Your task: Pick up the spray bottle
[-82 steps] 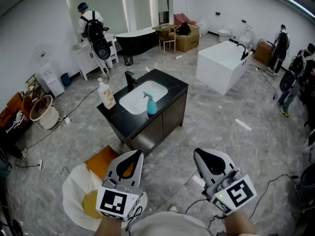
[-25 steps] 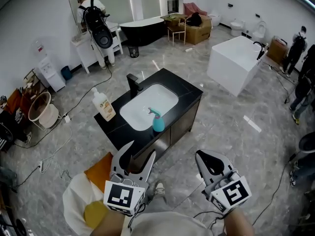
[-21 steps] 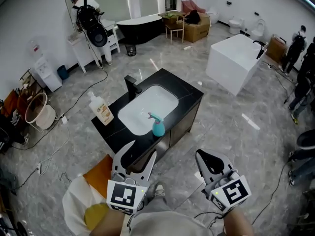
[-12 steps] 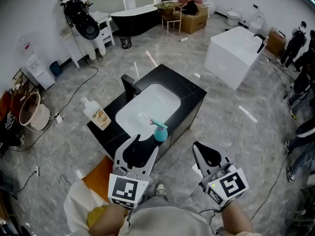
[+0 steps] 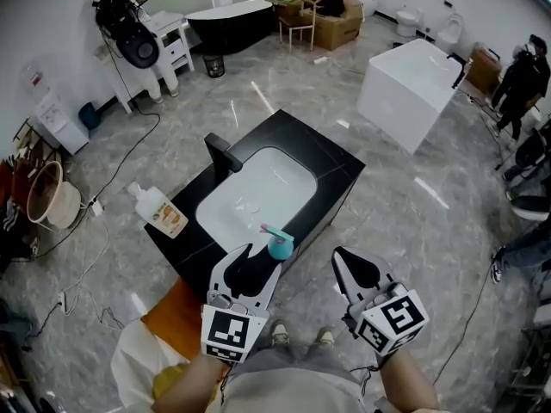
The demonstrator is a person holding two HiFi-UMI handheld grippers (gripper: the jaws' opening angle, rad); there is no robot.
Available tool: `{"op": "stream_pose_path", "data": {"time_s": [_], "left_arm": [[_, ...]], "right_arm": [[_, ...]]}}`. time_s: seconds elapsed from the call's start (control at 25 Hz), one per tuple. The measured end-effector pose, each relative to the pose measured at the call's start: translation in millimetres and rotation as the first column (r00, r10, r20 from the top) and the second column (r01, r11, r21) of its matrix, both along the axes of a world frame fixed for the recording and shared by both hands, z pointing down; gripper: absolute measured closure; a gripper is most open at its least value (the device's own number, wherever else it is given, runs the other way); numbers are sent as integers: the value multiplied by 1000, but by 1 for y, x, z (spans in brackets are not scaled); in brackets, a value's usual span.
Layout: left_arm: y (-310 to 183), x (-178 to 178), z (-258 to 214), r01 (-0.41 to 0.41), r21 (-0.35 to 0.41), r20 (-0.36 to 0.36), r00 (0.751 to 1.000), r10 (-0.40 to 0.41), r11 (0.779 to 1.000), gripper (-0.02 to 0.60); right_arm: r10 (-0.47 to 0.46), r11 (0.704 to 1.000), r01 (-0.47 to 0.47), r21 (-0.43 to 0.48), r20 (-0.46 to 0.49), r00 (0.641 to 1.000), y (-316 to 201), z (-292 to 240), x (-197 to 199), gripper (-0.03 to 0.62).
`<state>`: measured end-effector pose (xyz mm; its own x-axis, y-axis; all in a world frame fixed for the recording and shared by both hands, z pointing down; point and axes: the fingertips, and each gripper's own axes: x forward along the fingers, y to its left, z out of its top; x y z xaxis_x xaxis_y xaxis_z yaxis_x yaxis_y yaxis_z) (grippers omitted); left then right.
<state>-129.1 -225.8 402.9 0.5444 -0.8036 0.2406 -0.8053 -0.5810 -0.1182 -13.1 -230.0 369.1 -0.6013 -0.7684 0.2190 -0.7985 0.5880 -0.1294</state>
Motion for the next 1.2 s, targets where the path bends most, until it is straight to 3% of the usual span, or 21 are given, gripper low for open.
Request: {"op": "stream_pose_path", "data": {"time_s": [0.2, 0.76, 1.2], "left_arm": [[-12, 5, 20, 34, 15, 5, 999, -34, 999, 354], [-49, 21, 129, 140, -126, 56, 989, -134, 982, 354], [-75, 31, 202, 210, -232, 33, 978, -208, 950, 351]], "right_arm": [[9, 999, -10, -34, -37, 999, -23, 30, 11, 566], [-70, 988, 59, -140, -71, 995, -52, 102, 23, 566], [-47, 992, 37, -124, -81, 996, -74, 129, 32, 566]]}}
